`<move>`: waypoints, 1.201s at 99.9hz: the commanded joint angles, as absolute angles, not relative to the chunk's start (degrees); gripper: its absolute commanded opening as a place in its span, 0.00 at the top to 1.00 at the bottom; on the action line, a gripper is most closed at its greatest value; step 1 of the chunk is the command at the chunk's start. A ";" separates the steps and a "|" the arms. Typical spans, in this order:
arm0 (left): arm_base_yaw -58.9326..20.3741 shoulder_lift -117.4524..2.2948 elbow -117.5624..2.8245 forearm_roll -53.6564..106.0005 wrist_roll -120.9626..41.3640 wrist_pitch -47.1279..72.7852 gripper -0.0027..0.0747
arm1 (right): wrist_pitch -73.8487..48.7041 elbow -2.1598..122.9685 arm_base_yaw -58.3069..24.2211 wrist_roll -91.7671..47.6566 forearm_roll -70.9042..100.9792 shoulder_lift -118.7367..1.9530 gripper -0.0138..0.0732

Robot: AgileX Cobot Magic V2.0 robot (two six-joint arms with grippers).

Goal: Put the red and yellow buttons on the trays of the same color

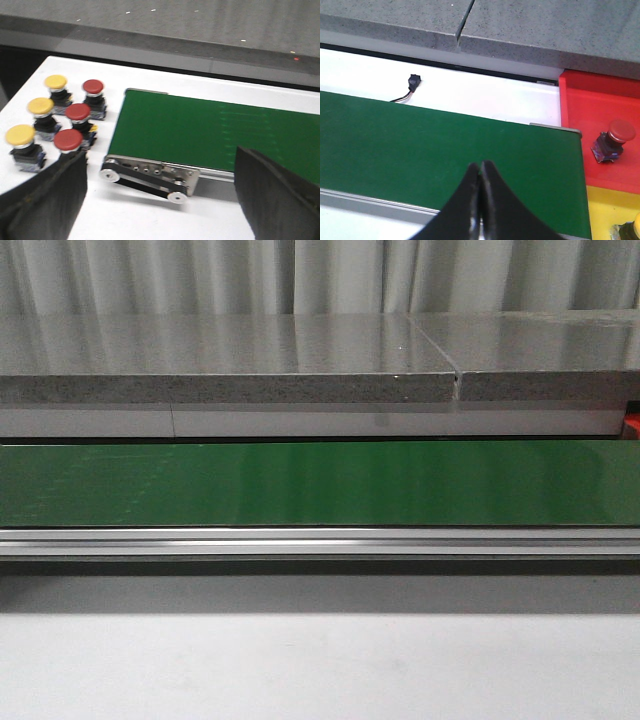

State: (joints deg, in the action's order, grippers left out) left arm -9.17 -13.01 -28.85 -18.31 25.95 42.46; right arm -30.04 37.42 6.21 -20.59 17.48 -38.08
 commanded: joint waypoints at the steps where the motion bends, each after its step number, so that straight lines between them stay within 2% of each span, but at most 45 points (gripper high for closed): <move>1: -9.62 -18.31 -31.92 -28.11 36.71 38.34 0.19 | -25.98 38.92 6.31 -21.09 18.01 -37.80 0.92; 15: -9.62 -28.26 -35.59 -32.70 43.27 40.15 0.19 | -25.98 38.92 6.31 -21.09 18.01 -37.80 0.92; 50: -7.98 -55.94 -48.96 -33.31 44.30 40.90 0.19 | -25.98 38.92 6.31 -21.09 18.01 -37.80 0.92; 64: -3.00 -62.72 -52.60 -30.73 43.15 39.05 0.19 | -26.05 38.92 6.31 -21.09 18.01 -37.80 0.92; 84: 7.29 -69.32 -53.56 -15.87 30.73 34.78 0.19 | -26.05 38.92 6.31 -21.09 18.01 -37.80 0.92; 102: 15.66 -74.94 -53.56 -10.49 24.29 34.29 0.19 | -26.05 38.92 6.31 -21.09 18.01 -37.80 0.92; 120: 19.38 -79.62 -53.56 -1.91 16.76 32.61 0.19 | -26.05 38.92 6.31 -21.09 18.01 -37.80 0.92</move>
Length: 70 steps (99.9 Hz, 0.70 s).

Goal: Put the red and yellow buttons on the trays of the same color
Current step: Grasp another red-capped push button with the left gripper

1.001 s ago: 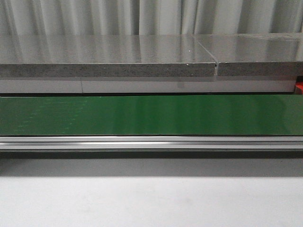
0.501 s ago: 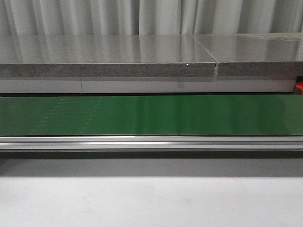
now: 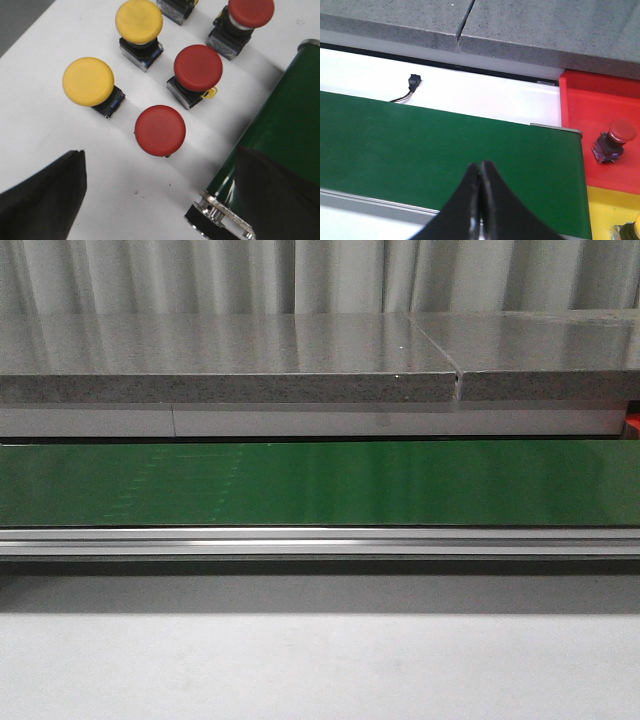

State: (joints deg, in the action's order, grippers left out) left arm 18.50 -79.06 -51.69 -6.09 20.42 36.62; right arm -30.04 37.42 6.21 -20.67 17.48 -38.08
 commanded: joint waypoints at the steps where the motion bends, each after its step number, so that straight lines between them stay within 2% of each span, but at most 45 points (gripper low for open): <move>1: 19.38 -79.81 -53.56 -1.54 16.52 32.51 0.19 | -26.05 38.92 6.31 -21.09 18.01 -37.80 0.92; 37: 19.62 -89.77 -56.09 -1.36 16.27 30.83 0.19 | -26.05 38.92 6.31 -21.09 18.01 -37.80 0.92; 70: 20.69 -93.44 -58.92 -1.48 16.27 31.56 0.19 | -26.05 38.92 6.31 -21.09 18.01 -37.80 0.92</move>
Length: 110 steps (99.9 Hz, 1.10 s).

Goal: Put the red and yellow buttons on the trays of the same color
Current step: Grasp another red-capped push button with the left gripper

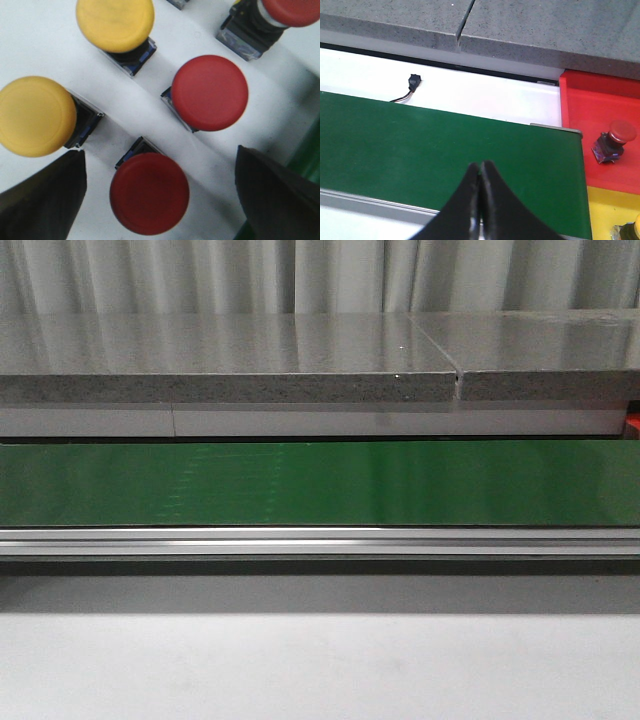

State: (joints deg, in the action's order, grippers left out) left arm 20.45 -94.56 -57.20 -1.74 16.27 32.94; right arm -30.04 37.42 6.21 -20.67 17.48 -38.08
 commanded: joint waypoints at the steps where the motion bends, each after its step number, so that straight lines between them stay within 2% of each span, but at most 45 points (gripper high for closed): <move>1: 20.69 -93.46 -58.92 -1.48 16.27 31.56 0.19 | -26.05 38.92 6.31 -21.09 18.01 -37.80 0.92; 27: 20.69 -95.90 -58.92 -1.20 16.27 31.69 0.20 | -26.05 38.92 6.31 -21.09 18.01 -37.80 0.92; 34: 20.69 -96.55 -58.92 -1.08 16.27 32.07 0.23 | -26.05 38.92 6.31 -21.09 18.01 -37.80 0.92; 43: 20.69 -96.70 -58.92 -0.81 16.27 32.18 0.34 | -26.05 38.92 6.31 -21.09 18.01 -37.80 0.92; 58: 20.69 -96.34 -58.92 -0.58 16.27 32.31 0.61 | -26.05 38.92 6.31 -21.09 18.01 -37.80 0.92; 73: 20.69 -95.03 -58.92 -0.48 16.27 33.61 0.84 | -26.05 38.92 6.31 -21.09 18.01 -37.80 0.92; 91: 20.69 -90.45 -58.92 -0.34 15.81 35.95 0.97 | -26.05 38.92 6.31 -21.09 18.01 -37.80 0.92; 110: 19.98 -82.12 -59.19 0.43 15.13 36.23 0.99 | -26.05 38.92 6.31 -21.09 18.01 -37.80 0.92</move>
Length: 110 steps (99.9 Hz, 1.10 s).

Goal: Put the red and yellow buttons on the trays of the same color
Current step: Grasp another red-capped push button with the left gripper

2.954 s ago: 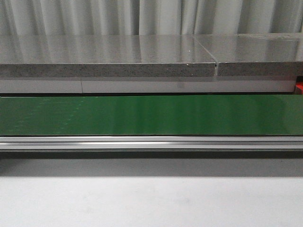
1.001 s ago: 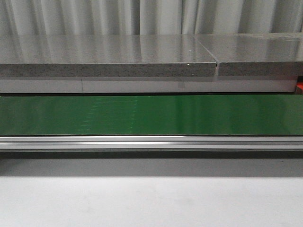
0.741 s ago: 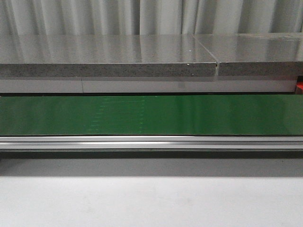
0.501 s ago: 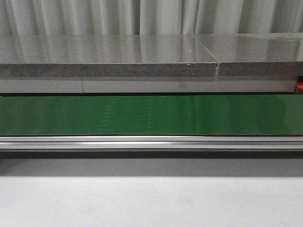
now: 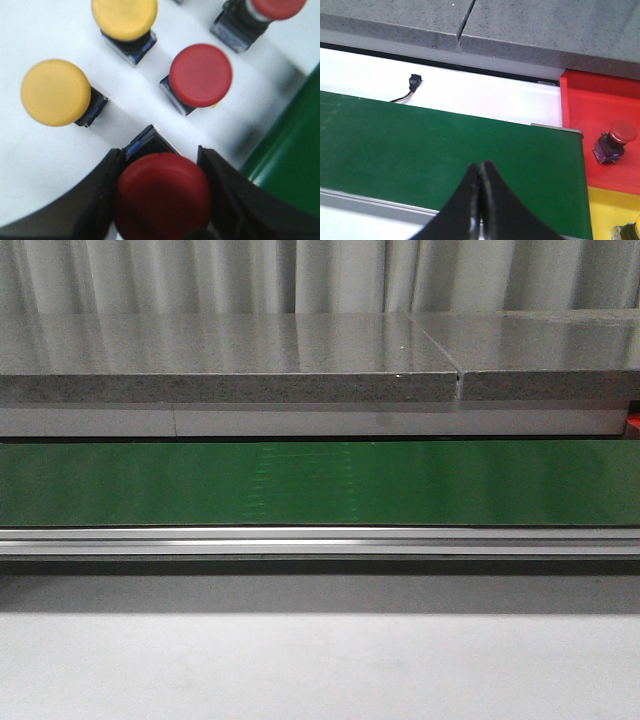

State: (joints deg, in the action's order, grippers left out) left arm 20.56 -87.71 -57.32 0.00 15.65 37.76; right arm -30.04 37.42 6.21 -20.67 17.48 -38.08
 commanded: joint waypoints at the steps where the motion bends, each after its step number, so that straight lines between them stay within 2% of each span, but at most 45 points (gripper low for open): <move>1: 19.74 -81.85 -59.35 0.43 14.71 36.41 0.99 | -26.05 38.92 6.31 -21.09 18.01 -37.80 0.92; 17: 14.42 -79.44 -63.81 4.08 8.62 39.41 0.99 | -26.05 38.92 6.31 -21.09 18.01 -37.80 0.92; 43: 6.13 -84.15 -69.65 5.40 6.16 43.28 0.99 | -26.05 38.92 6.31 -21.09 18.01 -37.80 0.92; 90: 4.98 -90.05 -69.65 5.40 5.16 44.92 0.98 | -26.05 38.92 6.31 -21.09 18.01 -37.80 0.92; 99: 4.98 -90.97 -69.65 5.40 5.16 44.92 0.93 | -26.05 38.92 6.31 -21.09 18.01 -37.80 0.92; 110: 4.98 -92.44 -69.65 5.49 5.16 45.43 0.80 | -26.05 38.92 6.31 -21.09 18.01 -37.80 0.92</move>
State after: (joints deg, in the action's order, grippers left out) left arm 5.33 -93.54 -67.96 4.99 5.14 46.48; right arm -30.04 37.42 6.21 -20.67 17.48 -38.08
